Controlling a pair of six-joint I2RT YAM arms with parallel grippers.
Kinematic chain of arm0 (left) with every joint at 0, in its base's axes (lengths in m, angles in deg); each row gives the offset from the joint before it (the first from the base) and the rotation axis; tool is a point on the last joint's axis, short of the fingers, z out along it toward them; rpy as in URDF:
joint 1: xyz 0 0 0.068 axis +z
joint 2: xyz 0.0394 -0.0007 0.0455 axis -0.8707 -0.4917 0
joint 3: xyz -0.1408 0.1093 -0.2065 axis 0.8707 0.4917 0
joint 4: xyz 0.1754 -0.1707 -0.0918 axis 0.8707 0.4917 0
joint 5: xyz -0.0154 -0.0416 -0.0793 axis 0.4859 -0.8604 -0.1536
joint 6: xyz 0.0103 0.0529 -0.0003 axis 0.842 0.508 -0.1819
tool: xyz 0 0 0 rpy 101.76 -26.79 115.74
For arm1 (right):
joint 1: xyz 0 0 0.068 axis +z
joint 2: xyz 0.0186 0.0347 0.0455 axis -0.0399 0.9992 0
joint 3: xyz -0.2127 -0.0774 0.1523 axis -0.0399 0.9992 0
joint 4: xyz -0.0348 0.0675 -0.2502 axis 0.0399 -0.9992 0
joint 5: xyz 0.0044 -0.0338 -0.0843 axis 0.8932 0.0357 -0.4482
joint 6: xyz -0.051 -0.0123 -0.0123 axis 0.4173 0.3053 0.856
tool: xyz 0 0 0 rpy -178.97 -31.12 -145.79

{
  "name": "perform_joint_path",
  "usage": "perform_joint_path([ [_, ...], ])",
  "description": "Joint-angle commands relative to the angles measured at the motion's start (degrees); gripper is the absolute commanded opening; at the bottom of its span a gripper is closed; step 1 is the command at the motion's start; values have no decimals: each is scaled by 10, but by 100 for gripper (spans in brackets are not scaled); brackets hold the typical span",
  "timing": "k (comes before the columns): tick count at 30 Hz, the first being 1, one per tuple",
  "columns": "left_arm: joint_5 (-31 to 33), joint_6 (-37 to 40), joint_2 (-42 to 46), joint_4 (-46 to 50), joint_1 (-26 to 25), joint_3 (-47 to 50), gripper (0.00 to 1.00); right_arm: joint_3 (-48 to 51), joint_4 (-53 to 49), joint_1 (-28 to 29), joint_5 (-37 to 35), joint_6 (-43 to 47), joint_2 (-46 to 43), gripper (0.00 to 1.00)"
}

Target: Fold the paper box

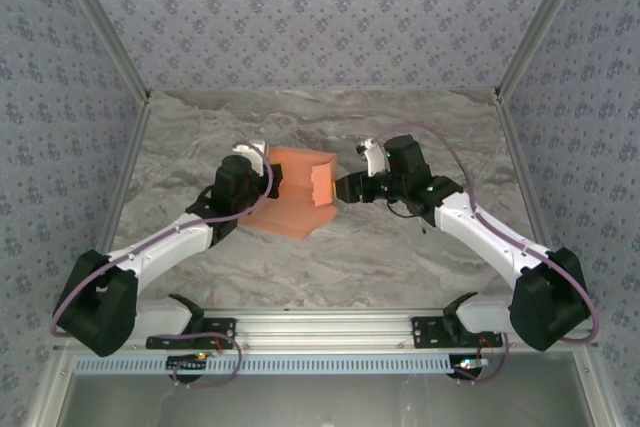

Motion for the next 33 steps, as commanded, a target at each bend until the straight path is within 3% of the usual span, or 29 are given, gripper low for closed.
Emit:
perform_joint_path([
  [1, -10, -3, 10, -2, 1, 1, 2, -21, 1, 10, 27, 23, -5, 55],
  [10, -10, -4, 10, 0, 1, 0, 2, -30, -3, 26, 48, 44, -2, 48],
  [23, -11, -4, 10, 0, 1, 0, 2, -36, -5, 32, 43, 45, 0, 46],
  [33, -14, -6, 12, 1, 1, -2, 2, -88, -74, 95, -163, 33, 34, 50],
])
